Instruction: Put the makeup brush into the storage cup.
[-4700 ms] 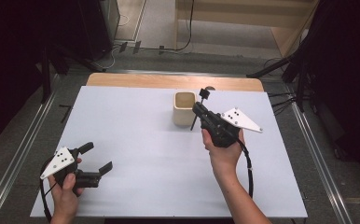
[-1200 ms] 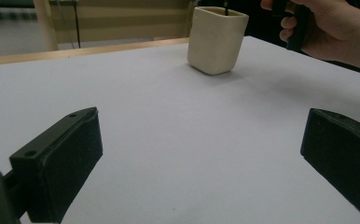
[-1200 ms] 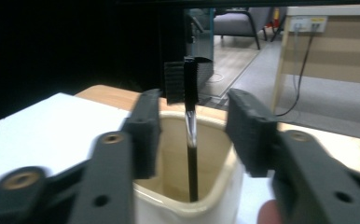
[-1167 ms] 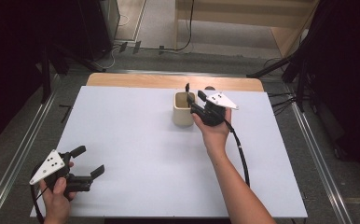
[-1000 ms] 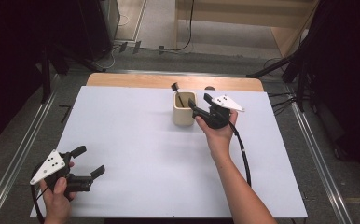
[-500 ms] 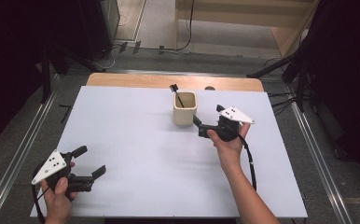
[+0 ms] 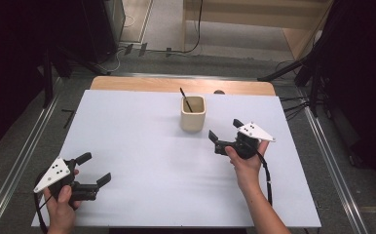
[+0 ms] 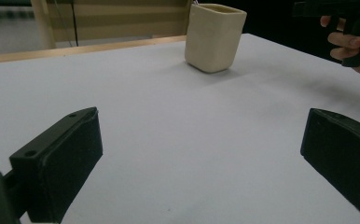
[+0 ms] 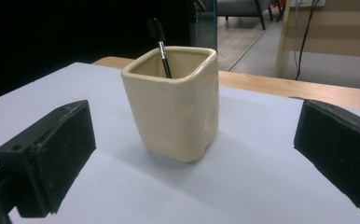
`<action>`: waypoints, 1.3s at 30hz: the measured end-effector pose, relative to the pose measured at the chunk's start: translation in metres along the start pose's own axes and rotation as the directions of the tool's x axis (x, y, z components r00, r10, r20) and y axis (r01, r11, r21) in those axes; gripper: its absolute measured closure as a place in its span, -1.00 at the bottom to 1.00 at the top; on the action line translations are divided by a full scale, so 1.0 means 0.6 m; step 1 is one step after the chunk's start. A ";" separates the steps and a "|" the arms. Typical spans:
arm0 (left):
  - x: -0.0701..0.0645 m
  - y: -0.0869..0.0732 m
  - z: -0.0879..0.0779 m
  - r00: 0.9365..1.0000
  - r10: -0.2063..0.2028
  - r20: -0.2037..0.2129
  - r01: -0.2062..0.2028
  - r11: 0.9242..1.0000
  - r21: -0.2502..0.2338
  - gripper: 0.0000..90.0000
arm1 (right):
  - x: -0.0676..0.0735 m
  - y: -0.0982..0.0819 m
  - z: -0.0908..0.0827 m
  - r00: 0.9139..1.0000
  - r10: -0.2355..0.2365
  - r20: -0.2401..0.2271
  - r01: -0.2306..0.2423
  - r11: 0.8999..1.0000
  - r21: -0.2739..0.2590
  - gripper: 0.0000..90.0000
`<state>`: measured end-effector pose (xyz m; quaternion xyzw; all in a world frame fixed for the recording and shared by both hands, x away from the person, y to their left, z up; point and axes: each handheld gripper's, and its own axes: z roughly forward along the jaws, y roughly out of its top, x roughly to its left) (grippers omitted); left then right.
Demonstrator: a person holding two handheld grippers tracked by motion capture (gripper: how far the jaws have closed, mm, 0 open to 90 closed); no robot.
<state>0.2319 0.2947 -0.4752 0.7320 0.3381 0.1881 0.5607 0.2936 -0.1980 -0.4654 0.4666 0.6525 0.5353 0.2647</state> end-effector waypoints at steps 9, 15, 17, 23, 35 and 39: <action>-0.001 0.000 0.000 1.000 0.004 0.000 -0.004 1.000 0.001 -1.00 | -0.007 -0.014 -0.025 1.000 0.005 0.007 -0.005 1.000 -0.005 -1.00; -0.002 0.000 0.001 1.000 0.006 -0.001 -0.006 1.000 0.001 -1.00 | -0.014 -0.024 -0.041 1.000 0.008 0.016 -0.008 1.000 -0.001 -1.00; -0.002 0.000 0.001 1.000 0.007 0.000 -0.007 1.000 0.003 -1.00 | -0.017 -0.027 -0.046 1.000 0.010 0.018 -0.010 1.000 -0.001 -1.00; -0.002 0.000 0.002 1.000 0.008 0.001 -0.008 1.000 0.003 -1.00 | -0.026 -0.037 -0.063 1.000 0.013 0.023 -0.013 1.000 0.008 -1.00; -0.005 0.000 0.003 1.000 0.011 0.002 -0.011 1.000 0.003 -1.00 | -0.047 -0.054 -0.099 0.998 0.025 0.051 -0.026 1.000 0.005 -1.00; -0.005 0.000 0.003 1.000 0.012 0.002 -0.012 1.000 0.003 -1.00 | -0.053 -0.061 -0.109 0.998 0.017 0.064 -0.018 1.000 0.013 -1.00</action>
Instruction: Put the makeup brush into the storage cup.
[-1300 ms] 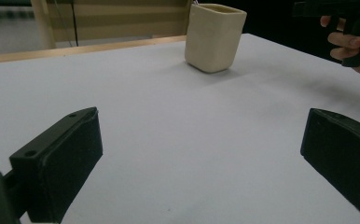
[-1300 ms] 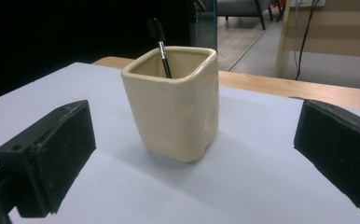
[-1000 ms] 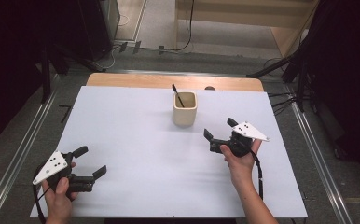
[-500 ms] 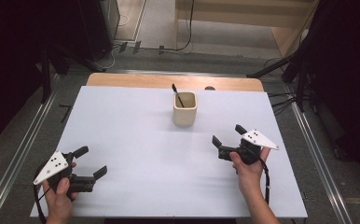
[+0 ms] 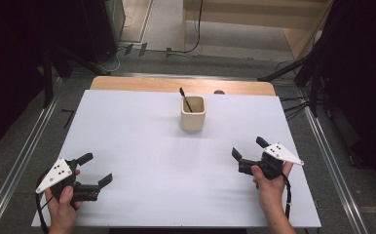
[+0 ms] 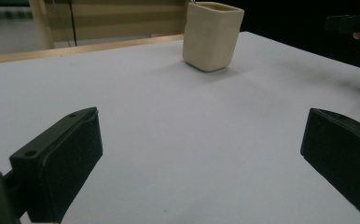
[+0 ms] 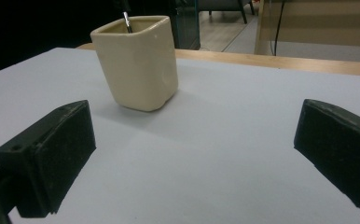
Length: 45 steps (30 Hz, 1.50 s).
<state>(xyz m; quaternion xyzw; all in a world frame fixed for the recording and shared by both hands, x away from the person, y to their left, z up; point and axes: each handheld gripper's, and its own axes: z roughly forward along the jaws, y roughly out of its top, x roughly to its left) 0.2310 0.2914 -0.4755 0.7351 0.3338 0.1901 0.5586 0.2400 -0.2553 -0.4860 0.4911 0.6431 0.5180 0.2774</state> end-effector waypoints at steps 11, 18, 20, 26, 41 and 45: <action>0.000 0.000 -0.001 1.000 0.003 0.000 -0.003 1.000 -0.001 -1.00 | -0.016 -0.013 -0.026 1.000 -0.008 0.024 0.008 1.000 0.006 -1.00; -0.001 0.000 -0.001 1.000 0.003 -0.001 -0.003 1.000 0.000 -1.00 | -0.025 -0.023 -0.041 0.999 -0.006 0.033 0.006 1.000 0.014 -1.00; -0.001 0.000 -0.001 1.000 0.003 -0.001 -0.003 1.000 0.000 -1.00 | -0.027 -0.026 -0.045 0.999 -0.008 0.034 0.008 1.000 0.017 -1.00; 0.000 0.000 -0.001 1.000 0.004 -0.002 -0.004 1.000 0.000 -1.00 | -0.032 -0.035 -0.057 0.999 -0.012 0.040 0.011 1.000 0.022 -1.00; 0.000 0.000 -0.002 1.000 0.008 -0.007 -0.008 1.000 0.001 -1.00 | -0.045 -0.053 -0.095 0.998 -0.013 0.058 0.012 1.000 0.017 -1.00; 0.001 0.000 -0.002 1.000 0.007 -0.005 -0.007 1.000 -0.001 -1.00 | -0.048 -0.058 -0.103 0.998 -0.007 0.058 0.006 1.000 0.016 -1.00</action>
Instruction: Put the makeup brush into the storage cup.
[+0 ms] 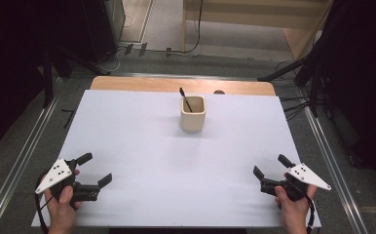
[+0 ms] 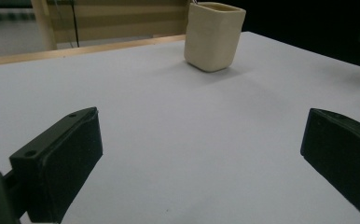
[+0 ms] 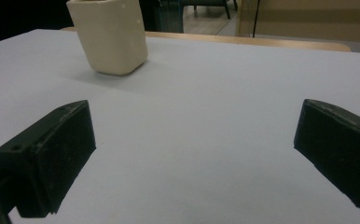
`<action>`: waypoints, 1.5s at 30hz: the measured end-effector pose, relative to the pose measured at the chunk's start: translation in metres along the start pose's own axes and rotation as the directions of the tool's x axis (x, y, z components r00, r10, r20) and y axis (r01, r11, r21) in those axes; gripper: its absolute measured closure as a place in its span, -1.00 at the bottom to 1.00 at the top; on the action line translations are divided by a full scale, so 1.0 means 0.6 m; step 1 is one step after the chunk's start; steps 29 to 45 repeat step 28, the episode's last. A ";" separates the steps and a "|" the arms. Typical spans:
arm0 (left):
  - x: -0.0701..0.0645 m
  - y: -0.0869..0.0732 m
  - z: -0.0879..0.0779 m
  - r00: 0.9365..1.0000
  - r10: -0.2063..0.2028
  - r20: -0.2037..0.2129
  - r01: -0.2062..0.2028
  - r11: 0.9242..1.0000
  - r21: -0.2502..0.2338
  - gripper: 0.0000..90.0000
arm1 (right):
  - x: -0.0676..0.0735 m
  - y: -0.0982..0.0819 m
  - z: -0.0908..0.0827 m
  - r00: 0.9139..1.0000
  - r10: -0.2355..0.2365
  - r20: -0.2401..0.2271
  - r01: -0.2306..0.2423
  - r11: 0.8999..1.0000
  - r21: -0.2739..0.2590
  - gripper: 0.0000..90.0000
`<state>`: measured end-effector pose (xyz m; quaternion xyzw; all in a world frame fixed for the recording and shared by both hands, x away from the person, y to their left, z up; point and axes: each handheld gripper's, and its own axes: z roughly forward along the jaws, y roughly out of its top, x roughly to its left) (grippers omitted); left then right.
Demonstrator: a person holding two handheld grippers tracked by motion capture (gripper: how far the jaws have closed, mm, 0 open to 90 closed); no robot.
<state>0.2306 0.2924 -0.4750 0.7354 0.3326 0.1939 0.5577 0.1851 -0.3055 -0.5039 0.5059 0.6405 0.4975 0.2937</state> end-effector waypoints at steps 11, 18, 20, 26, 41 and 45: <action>0.001 0.000 -0.001 1.000 -0.002 0.000 0.002 1.000 -0.004 -1.00 | -0.008 -0.012 -0.029 1.000 -0.006 0.029 0.006 1.000 -0.002 -1.00; 0.002 0.000 -0.002 1.000 -0.004 -0.001 0.004 1.000 -0.006 -1.00 | -0.018 -0.015 -0.049 0.998 -0.004 0.057 0.005 1.000 -0.025 -1.00; 0.002 0.000 -0.002 1.000 -0.004 -0.001 0.004 1.000 -0.005 -1.00 | -0.021 -0.015 -0.052 0.998 0.006 0.060 -0.004 1.000 -0.026 -1.00; 0.001 0.000 -0.001 1.000 0.001 0.000 -0.001 1.000 -0.002 -1.00 | -0.021 -0.015 -0.050 0.998 0.007 0.062 -0.006 1.000 -0.025 -1.00; 0.001 0.000 -0.001 1.000 0.004 0.000 -0.004 1.000 0.001 -1.00 | -0.020 -0.016 -0.048 0.998 0.004 0.058 -0.003 1.000 -0.023 -1.00; 0.001 0.000 -0.001 1.000 0.004 0.000 -0.004 1.000 0.001 -1.00 | -0.020 -0.016 -0.048 0.998 0.004 0.058 -0.003 1.000 -0.023 -1.00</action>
